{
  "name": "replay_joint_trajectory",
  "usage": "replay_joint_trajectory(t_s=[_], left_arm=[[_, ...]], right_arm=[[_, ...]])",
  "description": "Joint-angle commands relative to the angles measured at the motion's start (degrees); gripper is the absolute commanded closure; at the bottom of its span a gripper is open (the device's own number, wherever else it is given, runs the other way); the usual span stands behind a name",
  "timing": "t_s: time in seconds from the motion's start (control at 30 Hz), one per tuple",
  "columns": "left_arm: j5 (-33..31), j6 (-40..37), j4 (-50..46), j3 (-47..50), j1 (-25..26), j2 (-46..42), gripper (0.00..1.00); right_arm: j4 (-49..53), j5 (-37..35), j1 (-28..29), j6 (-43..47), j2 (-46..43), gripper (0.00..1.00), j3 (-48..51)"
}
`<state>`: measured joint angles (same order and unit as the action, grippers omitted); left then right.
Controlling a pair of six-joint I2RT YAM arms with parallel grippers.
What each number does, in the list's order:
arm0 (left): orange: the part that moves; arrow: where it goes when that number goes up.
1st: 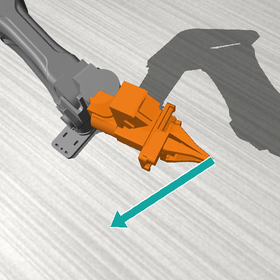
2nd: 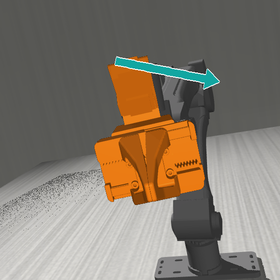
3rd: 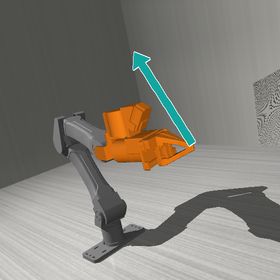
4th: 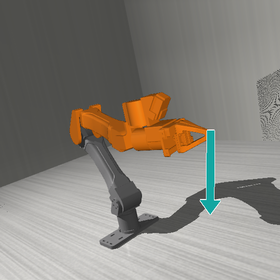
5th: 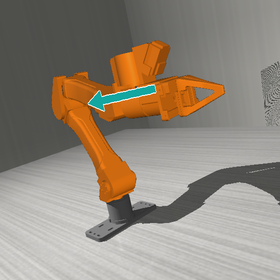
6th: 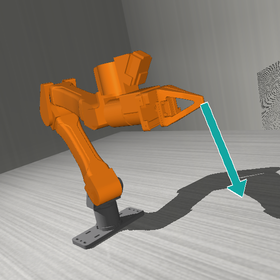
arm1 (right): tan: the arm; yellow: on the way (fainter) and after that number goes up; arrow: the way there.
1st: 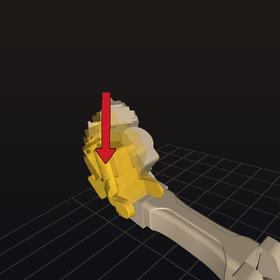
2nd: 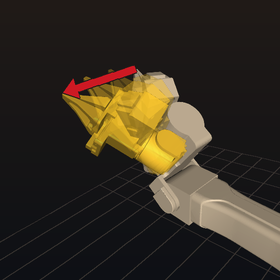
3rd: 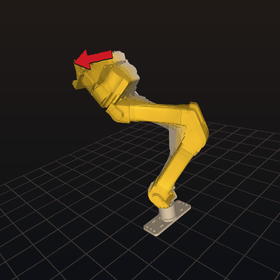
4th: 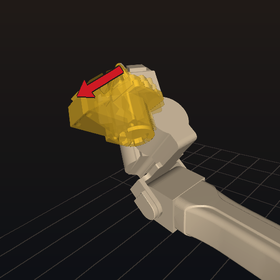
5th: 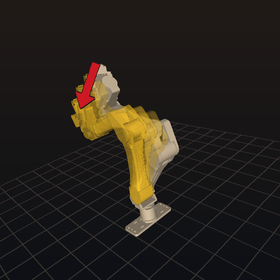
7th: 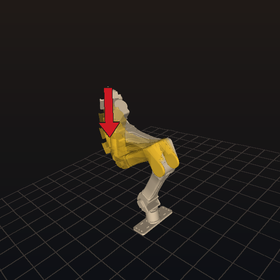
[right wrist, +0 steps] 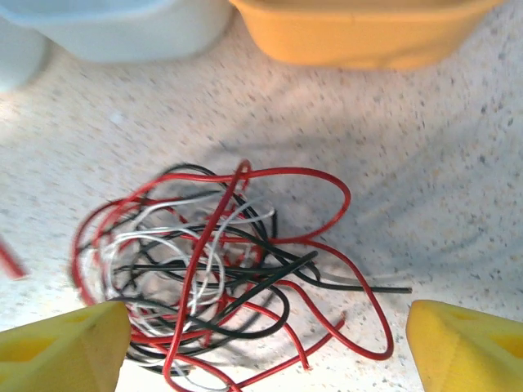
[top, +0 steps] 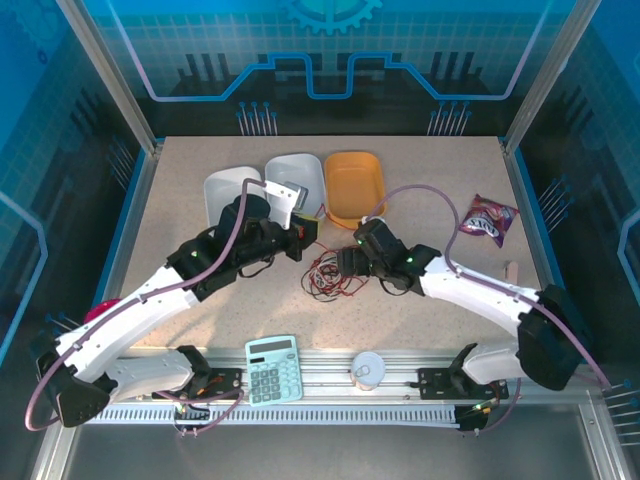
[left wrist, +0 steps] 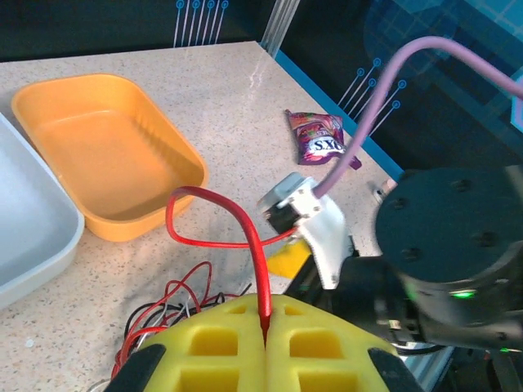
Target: Untangle the cables
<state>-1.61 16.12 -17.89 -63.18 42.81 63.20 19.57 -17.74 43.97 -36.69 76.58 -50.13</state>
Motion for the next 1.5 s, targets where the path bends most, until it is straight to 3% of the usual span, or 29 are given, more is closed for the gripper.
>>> replay_joint_trajectory(t_s=[0.0, 0.07, 0.53, 0.9, 1.13, 1.47], left_arm=[[-3.9, -3.02, -1.8, -3.28, -0.22, 0.43, 1.0], [-6.23, -3.98, -2.56, -4.11, -1.05, 0.52, 1.0], [-11.52, -4.09, -2.89, -5.39, -18.57, 0.23, 1.0], [-11.29, -4.09, 6.88, -2.2, -30.12, 7.74, 1.0], [-11.98, -3.14, 14.82, 0.14, -33.91, 16.21, 1.0], [-17.72, 0.12, 19.23, 5.43, -34.37, 22.46, 1.0]], right_arm=[[-3.63, -0.4, 1.52, 1.96, -2.07, 0.08, 1.87], [-3.91, -0.97, 1.76, 2.35, -2.56, 0.0, 2.11], [-1.38, -5.3, 2.01, 2.18, -5.99, 0.0, 2.98], [0.01, -6.45, 2.01, 1.44, -6.72, 0.0, 2.65], [1.51, -6.97, 1.99, 1.63, -6.72, 0.0, 1.05], [2.87, -7.7, 2.0, 1.18, -6.71, 0.0, 0.33]])
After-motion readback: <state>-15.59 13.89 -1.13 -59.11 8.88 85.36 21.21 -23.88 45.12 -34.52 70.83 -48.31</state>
